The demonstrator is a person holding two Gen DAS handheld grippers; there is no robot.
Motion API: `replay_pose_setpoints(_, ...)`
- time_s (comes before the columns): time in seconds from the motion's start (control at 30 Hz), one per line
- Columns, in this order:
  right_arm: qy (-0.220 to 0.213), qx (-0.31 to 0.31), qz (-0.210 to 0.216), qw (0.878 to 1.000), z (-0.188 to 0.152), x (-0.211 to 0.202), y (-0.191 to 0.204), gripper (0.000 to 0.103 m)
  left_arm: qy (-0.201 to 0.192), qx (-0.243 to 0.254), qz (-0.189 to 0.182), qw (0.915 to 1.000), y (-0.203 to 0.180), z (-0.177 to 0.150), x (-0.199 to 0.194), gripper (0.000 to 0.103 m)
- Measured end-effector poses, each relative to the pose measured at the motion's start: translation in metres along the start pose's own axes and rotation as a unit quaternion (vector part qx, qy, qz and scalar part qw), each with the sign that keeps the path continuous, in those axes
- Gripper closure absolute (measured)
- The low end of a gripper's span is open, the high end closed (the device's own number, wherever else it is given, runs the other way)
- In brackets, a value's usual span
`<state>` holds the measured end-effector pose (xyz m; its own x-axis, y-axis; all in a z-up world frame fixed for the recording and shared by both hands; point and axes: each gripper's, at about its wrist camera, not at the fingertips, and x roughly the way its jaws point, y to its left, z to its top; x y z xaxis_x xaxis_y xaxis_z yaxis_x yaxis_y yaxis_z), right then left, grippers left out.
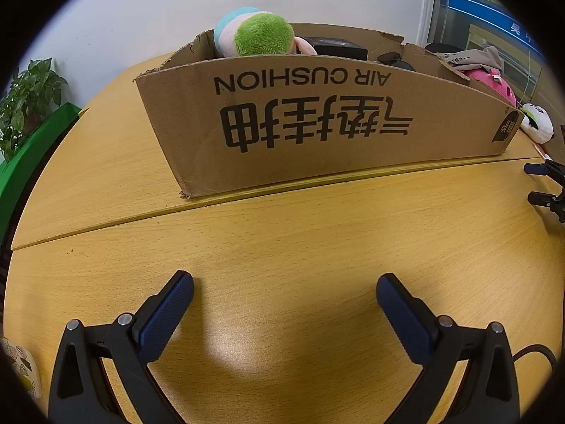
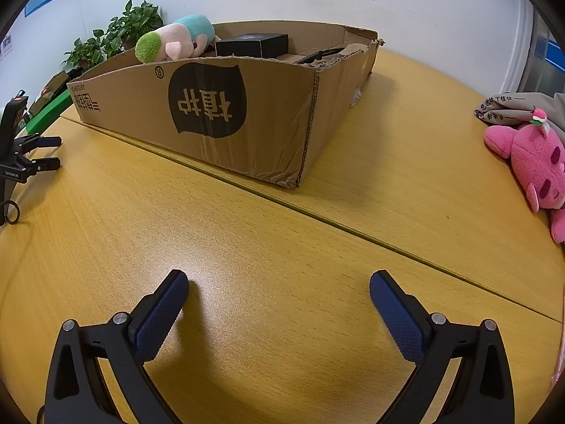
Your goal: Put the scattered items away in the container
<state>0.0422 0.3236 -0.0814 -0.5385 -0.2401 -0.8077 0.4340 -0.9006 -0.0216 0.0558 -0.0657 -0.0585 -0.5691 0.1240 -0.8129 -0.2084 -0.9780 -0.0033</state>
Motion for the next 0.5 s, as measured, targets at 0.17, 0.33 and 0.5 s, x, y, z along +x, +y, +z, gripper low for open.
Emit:
replay_pose_setpoints(0.17, 0.000, 0.000, 0.001, 1.000, 0.0000, 0.0000, 0.0000, 0.000, 0.000, 0.000, 0.000, 1.0000, -0.0005, -0.0003, 0.0001, 0.000)
replay_pose_setpoints(0.33, -0.001, 0.000, 0.001, 1.000, 0.0004, 0.0002, 0.0002, 0.000, 0.000, 0.000, 0.000, 1.0000, -0.0008, -0.0004, 0.0001, 0.000)
replay_pose_setpoints(0.5, 0.000, -0.001, 0.002, 1.000, 0.0003, 0.0000, 0.0002, 0.000, 0.000, 0.000, 0.000, 1.0000, -0.0008, -0.0004, 0.0002, 0.000)
